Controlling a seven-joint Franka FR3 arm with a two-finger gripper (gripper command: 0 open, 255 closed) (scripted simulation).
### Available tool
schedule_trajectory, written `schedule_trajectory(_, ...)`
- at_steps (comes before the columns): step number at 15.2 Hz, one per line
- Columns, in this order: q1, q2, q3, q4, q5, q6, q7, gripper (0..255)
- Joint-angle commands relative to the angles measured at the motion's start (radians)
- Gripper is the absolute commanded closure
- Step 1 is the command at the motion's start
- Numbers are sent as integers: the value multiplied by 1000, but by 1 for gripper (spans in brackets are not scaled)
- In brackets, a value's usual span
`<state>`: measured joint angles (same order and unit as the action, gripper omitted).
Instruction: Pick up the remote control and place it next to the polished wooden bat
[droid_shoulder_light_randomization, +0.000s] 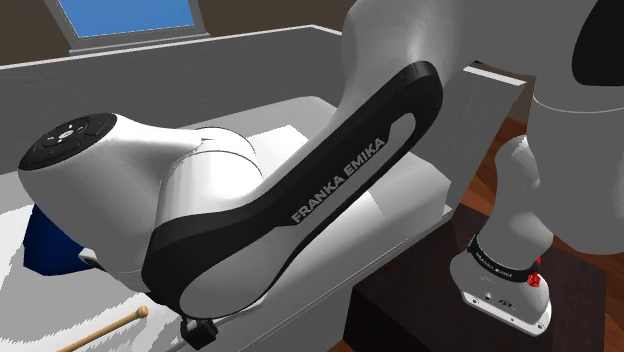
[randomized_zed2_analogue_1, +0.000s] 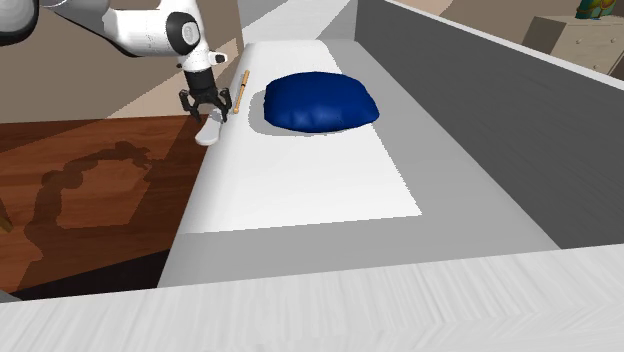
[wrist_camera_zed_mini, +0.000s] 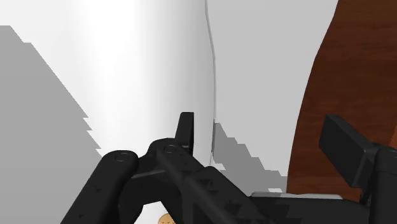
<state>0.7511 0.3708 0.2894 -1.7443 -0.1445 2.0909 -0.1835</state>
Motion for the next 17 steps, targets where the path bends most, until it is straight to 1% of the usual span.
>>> schedule_trajectory(1,0,0,0,0,0,0,0,0)
schedule_trajectory(5,0,0,0,0,0,0,0,0)
schedule_trajectory(9,-2,-43,8,70,18,-110,-12,0)
schedule_trajectory(17,-2,-43,8,70,18,-110,-12,0)
